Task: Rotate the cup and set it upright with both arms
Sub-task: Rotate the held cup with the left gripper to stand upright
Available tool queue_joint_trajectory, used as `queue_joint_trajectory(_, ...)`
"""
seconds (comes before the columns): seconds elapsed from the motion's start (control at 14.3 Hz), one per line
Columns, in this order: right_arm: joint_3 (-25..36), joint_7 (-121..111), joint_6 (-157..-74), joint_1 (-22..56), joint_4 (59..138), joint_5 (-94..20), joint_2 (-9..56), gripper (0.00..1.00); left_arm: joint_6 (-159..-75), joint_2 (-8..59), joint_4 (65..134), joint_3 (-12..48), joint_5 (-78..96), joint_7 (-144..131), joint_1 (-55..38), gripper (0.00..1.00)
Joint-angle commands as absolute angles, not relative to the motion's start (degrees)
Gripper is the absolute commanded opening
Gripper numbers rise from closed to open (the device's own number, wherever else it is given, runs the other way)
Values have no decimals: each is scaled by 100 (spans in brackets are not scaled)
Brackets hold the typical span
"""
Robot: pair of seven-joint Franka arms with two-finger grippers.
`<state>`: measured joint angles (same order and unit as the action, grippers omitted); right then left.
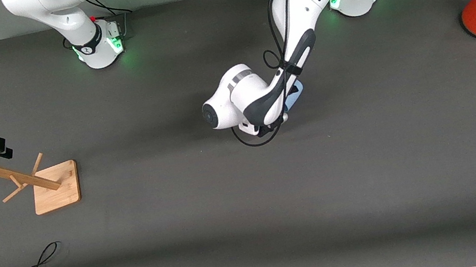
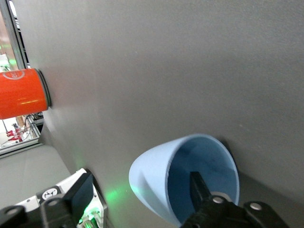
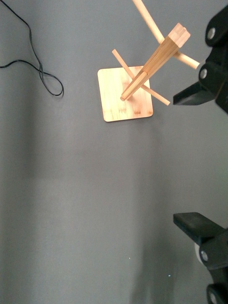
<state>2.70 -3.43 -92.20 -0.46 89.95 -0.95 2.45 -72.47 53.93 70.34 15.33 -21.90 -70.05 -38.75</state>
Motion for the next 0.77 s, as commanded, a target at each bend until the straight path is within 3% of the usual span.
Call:
queue_joint_trajectory(0.0, 281, -492, -9255, 9, 9053, 96, 193, 100, -7233, 5326, 7216, 1477, -2355, -7031, -3955, 46)
queue_joint_trajectory(0.07, 273, -492, -9255, 9, 9053, 97, 193, 100, -7233, 5317, 7216, 1477, -2355, -7023, -3964, 5)
queue_joint_trajectory(0.14, 272, -492, -9255, 9, 9053, 97, 193, 100, -7233, 5317, 7207, 1477, -2364, -7040, -3981, 0)
queue_joint_trajectory(0.49, 272, -501, -9159, 9, 9053, 97, 193, 100, -7233, 5291, 7102, 1468, -2356, -7014, -3982, 0)
queue_joint_trajectory(0.7, 272, -492, -9149, -9, 9053, 97, 193, 100, -6980, 5134, 6498, 1441, -2417, -6506, -3946, 0)
